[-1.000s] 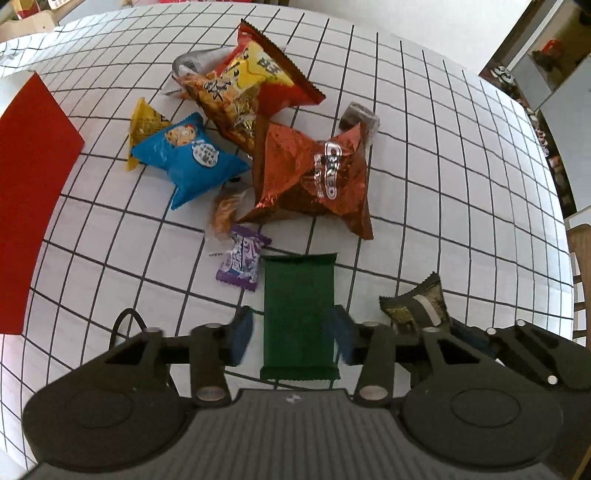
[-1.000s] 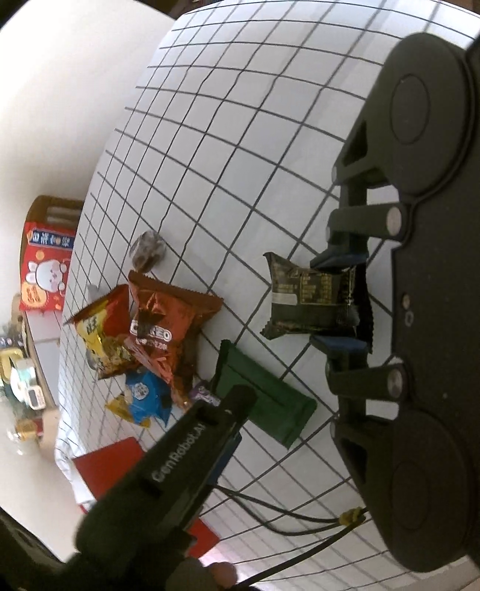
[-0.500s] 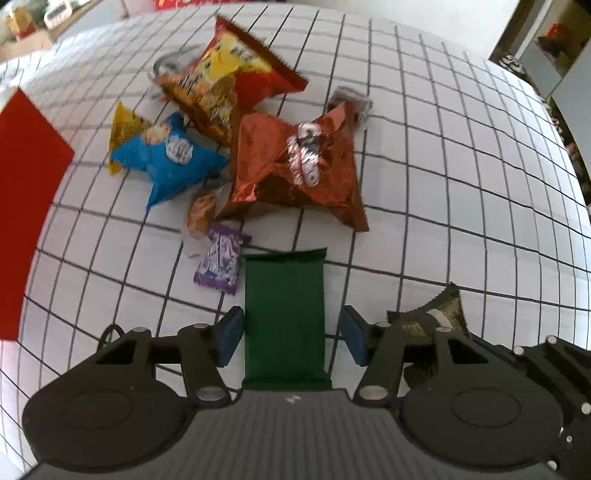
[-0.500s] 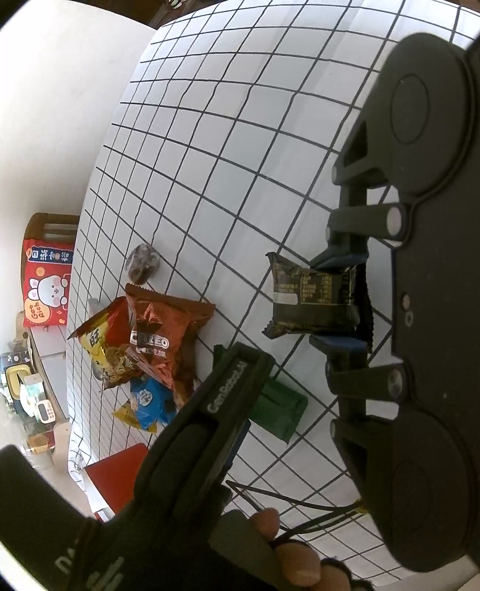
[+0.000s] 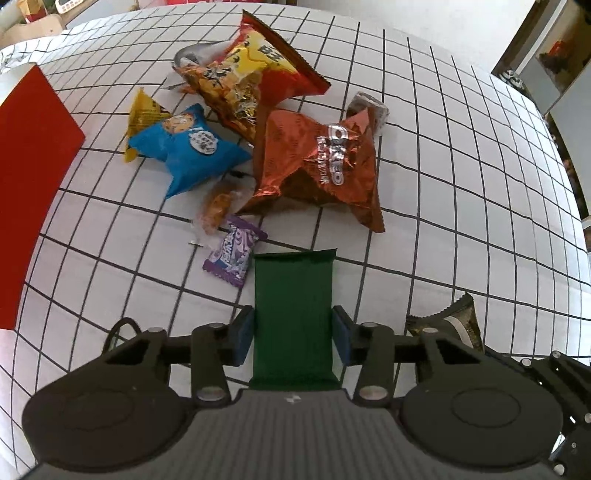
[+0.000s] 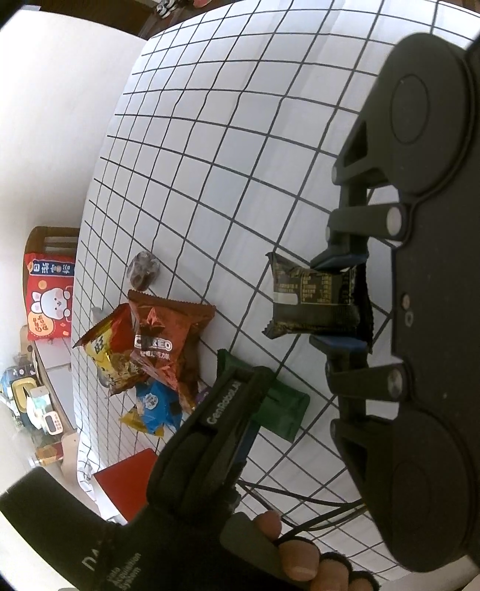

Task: Organize snacks
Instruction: 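Carry the green bar and dark bar with both grippers over the box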

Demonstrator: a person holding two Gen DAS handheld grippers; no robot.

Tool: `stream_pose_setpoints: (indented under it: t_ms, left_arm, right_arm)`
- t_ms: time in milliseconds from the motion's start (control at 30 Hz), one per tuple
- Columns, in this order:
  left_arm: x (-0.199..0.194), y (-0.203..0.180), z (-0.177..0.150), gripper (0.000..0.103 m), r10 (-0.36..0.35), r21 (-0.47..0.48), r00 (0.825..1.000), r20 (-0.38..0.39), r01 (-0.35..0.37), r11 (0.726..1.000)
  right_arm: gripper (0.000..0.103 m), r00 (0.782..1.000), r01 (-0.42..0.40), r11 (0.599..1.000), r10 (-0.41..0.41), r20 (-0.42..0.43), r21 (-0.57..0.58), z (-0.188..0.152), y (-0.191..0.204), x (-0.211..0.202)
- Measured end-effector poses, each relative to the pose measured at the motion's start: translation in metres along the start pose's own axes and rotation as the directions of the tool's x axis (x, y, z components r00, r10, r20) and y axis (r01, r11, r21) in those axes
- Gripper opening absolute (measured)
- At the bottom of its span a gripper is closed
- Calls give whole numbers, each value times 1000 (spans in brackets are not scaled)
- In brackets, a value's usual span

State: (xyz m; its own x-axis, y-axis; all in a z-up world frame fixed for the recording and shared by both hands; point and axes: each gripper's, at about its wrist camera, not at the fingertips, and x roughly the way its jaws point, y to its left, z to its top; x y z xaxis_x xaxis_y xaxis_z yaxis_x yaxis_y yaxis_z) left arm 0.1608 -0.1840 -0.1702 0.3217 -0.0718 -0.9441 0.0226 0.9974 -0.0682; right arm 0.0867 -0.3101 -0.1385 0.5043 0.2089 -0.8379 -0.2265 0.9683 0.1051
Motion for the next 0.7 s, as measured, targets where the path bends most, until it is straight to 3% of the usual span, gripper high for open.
stream_pose_setpoints:
  t_ms: [300, 700]
  left_arm:
    - [-29, 30, -10, 43, -11, -9, 1000, 22, 11, 1000]
    - [-97, 96, -29, 44, -32, 6, 992, 124, 31, 999]
  right_arm:
    - [34, 999, -1, 999, -1, 39, 39, 4, 23, -23]
    - [34, 993, -31, 999, 29, 112, 23, 26, 81, -60]
